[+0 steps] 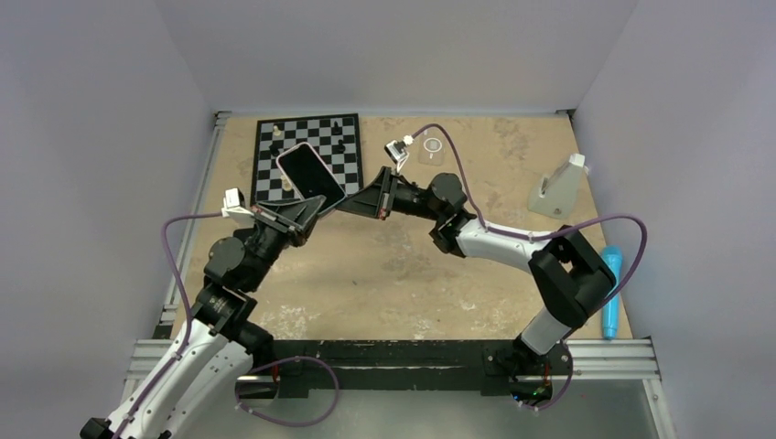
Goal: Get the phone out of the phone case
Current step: Remove the phone case from the phone, then place the phone at the center of the board.
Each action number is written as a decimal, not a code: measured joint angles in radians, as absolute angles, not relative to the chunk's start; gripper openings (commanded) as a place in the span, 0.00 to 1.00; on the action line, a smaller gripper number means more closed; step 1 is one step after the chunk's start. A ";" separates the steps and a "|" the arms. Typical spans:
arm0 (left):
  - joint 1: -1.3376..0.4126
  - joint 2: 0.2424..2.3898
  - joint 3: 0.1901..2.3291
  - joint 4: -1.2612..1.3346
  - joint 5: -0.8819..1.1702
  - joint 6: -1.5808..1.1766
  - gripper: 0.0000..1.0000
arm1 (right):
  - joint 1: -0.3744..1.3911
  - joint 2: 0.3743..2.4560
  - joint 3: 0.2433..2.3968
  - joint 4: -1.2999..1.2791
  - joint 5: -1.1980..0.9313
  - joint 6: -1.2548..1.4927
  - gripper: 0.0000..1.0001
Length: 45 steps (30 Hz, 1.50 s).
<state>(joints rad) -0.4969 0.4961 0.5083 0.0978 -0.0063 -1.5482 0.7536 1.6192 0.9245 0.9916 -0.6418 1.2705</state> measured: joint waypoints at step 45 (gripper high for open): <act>-0.509 0.577 0.657 -0.804 -0.441 -1.441 0.00 | 0.550 1.477 1.063 0.328 -0.083 0.917 0.00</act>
